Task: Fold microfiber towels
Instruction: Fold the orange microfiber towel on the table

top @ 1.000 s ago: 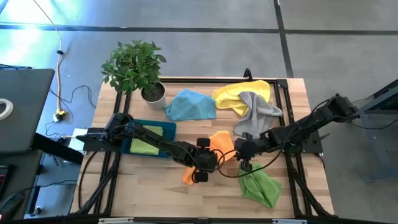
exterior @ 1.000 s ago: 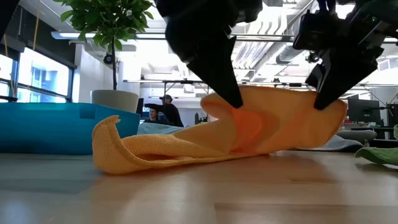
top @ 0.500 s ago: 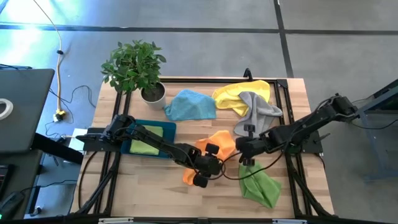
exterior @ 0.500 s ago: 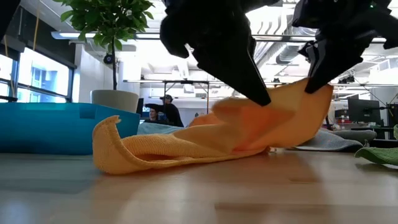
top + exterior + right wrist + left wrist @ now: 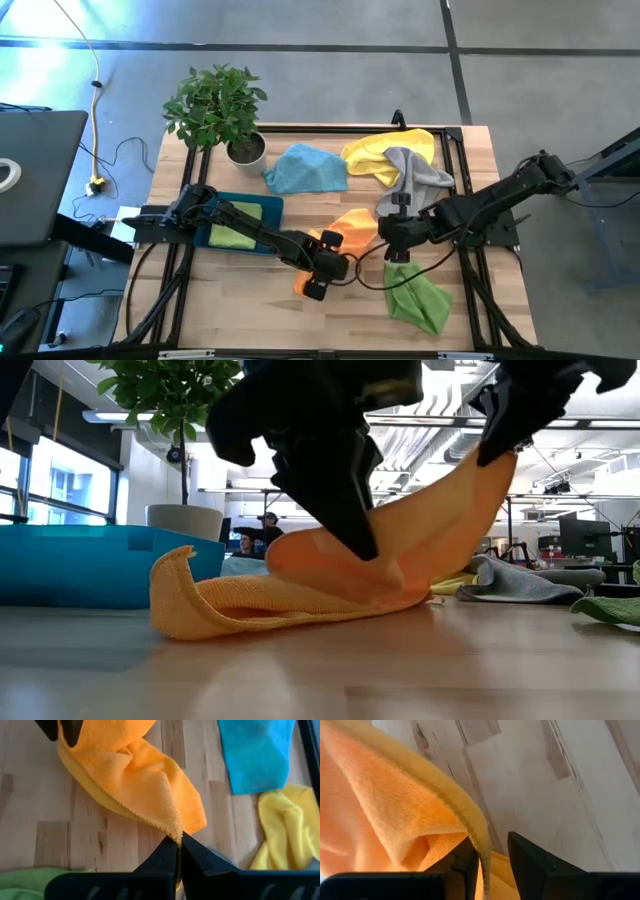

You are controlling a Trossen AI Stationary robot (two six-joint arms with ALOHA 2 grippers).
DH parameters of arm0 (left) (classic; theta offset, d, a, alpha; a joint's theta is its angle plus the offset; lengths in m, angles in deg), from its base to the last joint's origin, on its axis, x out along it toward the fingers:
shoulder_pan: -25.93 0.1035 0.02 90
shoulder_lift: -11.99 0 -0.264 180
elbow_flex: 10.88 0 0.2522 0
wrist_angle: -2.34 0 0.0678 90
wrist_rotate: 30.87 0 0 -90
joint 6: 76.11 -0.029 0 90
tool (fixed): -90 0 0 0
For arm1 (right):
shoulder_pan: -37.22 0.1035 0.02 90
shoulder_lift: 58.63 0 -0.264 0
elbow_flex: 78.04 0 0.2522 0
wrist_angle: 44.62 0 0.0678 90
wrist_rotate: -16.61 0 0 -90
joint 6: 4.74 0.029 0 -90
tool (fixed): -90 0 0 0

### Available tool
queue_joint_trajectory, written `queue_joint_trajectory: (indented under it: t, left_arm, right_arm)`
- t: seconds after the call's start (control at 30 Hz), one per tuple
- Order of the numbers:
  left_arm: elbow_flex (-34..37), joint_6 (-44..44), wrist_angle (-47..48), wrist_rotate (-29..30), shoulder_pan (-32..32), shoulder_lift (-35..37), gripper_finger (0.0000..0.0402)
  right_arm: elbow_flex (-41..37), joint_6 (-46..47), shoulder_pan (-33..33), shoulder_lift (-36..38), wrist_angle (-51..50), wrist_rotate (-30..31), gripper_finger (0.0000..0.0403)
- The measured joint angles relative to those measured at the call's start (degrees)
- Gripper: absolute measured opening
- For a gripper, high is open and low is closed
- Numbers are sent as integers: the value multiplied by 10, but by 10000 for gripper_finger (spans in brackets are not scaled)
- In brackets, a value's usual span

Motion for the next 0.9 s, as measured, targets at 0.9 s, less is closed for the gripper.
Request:
queue_joint_trajectory:
  t: [0.9]
  left_arm:
    - [-1, 182, 148, 89, -6, 21, 59]
  right_arm:
    - [69, 31, 0, 0, -76, 38, 0]
